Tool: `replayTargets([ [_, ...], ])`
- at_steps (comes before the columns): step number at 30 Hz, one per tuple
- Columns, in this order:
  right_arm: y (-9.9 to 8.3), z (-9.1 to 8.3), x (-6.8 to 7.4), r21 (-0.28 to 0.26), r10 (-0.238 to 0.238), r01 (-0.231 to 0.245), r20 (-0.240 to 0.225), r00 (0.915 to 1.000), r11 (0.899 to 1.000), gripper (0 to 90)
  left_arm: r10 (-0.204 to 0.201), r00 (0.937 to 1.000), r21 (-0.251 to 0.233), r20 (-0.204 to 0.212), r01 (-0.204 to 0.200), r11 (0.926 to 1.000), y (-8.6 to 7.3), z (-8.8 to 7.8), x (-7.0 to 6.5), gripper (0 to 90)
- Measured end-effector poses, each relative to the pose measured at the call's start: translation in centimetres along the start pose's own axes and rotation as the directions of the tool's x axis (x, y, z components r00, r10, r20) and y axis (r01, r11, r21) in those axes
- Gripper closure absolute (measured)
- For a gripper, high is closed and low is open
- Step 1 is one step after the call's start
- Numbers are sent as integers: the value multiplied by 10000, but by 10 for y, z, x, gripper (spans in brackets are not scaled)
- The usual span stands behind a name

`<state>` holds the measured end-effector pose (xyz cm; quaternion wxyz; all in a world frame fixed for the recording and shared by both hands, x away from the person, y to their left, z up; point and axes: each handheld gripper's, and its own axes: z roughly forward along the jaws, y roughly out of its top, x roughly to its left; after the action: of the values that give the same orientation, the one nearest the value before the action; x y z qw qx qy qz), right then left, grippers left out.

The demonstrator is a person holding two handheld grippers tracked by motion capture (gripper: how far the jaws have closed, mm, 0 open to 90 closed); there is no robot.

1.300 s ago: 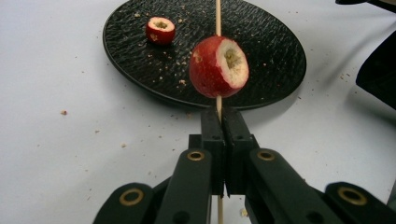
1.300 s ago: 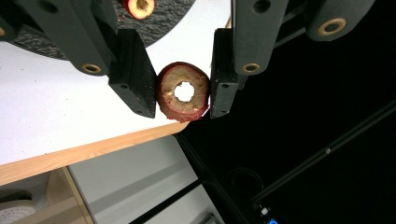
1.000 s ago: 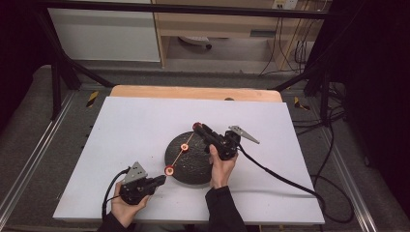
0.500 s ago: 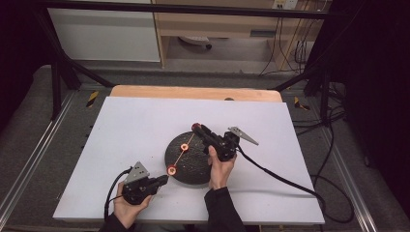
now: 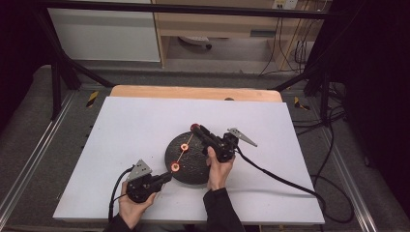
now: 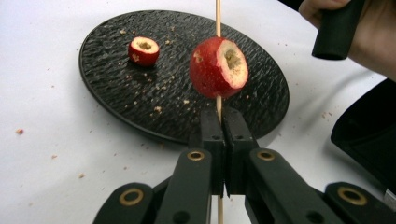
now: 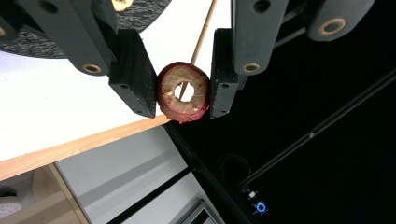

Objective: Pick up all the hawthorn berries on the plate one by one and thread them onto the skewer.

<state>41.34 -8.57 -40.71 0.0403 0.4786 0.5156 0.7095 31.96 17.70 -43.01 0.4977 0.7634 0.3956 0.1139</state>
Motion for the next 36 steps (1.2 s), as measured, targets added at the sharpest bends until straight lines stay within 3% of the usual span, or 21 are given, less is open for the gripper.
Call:
replayTargets([
  [20,-10,-1,1,530,-48,52,-82,10000,9986,631,-89,9999,-29,-121,89,10000,25,18,0,887],
  [36,-20,-6,4,955,-448,464,-188,9988,9943,631,47,10000,-6,-40,-47,10000,41,29,2,887],
])
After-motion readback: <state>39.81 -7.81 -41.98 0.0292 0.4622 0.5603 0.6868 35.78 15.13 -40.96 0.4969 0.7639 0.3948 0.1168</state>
